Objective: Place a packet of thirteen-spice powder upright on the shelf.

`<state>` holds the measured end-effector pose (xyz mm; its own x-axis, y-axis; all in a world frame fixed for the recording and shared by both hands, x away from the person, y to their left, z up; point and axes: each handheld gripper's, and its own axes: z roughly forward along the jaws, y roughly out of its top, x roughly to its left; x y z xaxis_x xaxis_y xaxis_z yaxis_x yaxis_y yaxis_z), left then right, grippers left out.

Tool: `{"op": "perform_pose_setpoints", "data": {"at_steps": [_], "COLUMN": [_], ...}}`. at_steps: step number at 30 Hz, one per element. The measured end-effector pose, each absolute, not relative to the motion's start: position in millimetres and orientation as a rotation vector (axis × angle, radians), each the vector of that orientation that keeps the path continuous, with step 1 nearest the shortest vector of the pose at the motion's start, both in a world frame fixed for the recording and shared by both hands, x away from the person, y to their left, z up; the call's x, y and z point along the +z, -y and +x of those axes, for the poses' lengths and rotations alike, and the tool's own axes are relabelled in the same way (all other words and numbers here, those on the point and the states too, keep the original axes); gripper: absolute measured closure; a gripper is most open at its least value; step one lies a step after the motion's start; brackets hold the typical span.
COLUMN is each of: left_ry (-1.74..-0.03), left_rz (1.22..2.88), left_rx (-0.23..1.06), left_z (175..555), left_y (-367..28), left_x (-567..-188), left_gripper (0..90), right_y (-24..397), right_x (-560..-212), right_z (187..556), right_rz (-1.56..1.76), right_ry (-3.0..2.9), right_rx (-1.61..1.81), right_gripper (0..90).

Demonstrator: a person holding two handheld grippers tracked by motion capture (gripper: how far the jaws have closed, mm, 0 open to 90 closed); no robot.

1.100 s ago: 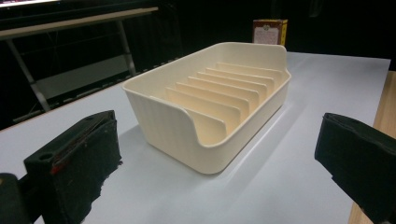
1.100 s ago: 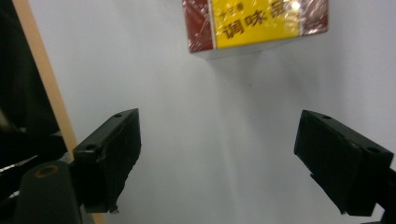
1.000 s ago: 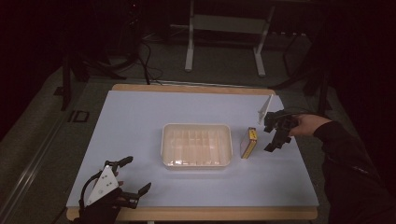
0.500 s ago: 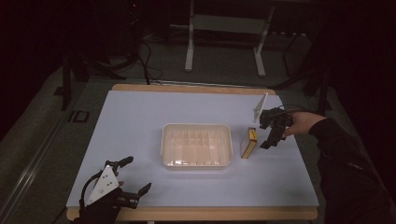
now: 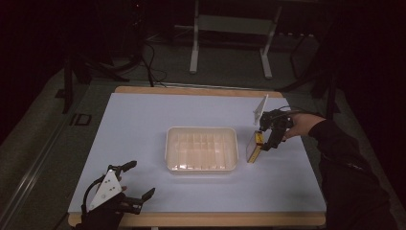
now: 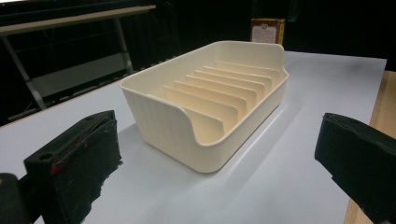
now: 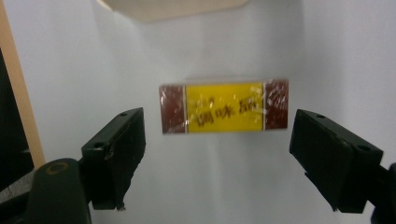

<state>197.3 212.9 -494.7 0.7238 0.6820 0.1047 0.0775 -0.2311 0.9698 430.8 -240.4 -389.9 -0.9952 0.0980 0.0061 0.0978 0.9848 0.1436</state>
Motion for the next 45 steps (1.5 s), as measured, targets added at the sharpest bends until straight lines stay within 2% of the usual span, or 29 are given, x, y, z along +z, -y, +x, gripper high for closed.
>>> {"op": "perform_pose_setpoints", "data": {"at_steps": [15, 19, 22, 45], "left_ry": [-0.606, -0.606, -0.605, -0.606], "left_rz": [1.742, 1.741, 1.742, 1.743], "left_rx": [0.629, 0.630, 0.630, 0.630], "left_z": [197.5, 197.6, 197.5, 197.8], "left_y": [-212.9, -213.1, -213.0, -212.4], "left_x": [-495.1, -495.1, -495.1, -495.2], "left_gripper": [0.3, 0.3, 0.3, 0.3], "right_y": [229.9, 228.7, 228.0, 232.3], "right_x": [-401.8, -404.4, -404.8, -376.0], "right_z": [437.3, 437.9, 438.2, 428.7], "right_rz": [0.089, 0.068, 0.059, 0.031], "right_ry": [-3.170, -3.183, -3.183, -3.170], "right_rx": [0.248, 0.242, 0.236, 0.269], "right_gripper": [23.4, 29.4, 30.2, 31.9]}}
